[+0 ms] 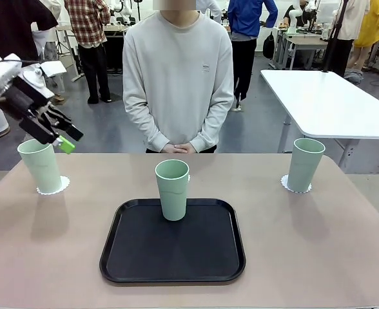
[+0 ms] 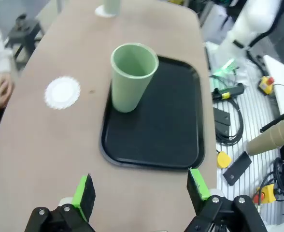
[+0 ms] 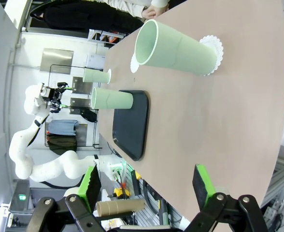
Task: Place coasters on the table and set cups on them.
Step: Take one Reusable plastic cup from the Flat Tray and place it on a coaster set by the human.
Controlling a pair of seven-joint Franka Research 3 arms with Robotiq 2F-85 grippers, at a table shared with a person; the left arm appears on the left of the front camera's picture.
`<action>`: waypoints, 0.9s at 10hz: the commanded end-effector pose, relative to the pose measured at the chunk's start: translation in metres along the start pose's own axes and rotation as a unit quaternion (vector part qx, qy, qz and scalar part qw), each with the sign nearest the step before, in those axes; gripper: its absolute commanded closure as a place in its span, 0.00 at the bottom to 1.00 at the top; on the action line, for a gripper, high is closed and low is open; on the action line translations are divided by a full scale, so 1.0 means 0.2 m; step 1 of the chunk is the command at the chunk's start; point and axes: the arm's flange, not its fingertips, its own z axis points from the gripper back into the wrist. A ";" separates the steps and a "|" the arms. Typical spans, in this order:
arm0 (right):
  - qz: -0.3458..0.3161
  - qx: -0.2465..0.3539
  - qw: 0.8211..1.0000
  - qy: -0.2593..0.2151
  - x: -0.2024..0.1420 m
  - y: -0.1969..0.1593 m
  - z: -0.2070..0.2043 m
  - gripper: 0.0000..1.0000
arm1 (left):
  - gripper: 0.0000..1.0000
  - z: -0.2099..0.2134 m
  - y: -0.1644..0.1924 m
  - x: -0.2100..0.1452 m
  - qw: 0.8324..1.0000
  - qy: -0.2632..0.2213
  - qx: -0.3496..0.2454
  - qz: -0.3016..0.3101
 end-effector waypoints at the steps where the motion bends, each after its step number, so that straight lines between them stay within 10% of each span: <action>1: -0.002 -0.003 1.000 0.008 0.00 0.00 0.01 0.00 | 0.00 -0.07 0.07 -0.08 0.996 -0.075 -0.049 0.000; 4: -0.002 -0.003 1.000 0.008 0.00 0.00 0.01 0.00 | 0.00 -0.30 0.13 -0.11 0.975 -0.206 -0.077 0.010; 9: -0.002 -0.003 1.000 0.008 0.00 0.00 0.01 0.00 | 0.00 -0.36 0.16 -0.11 0.975 -0.206 -0.079 0.026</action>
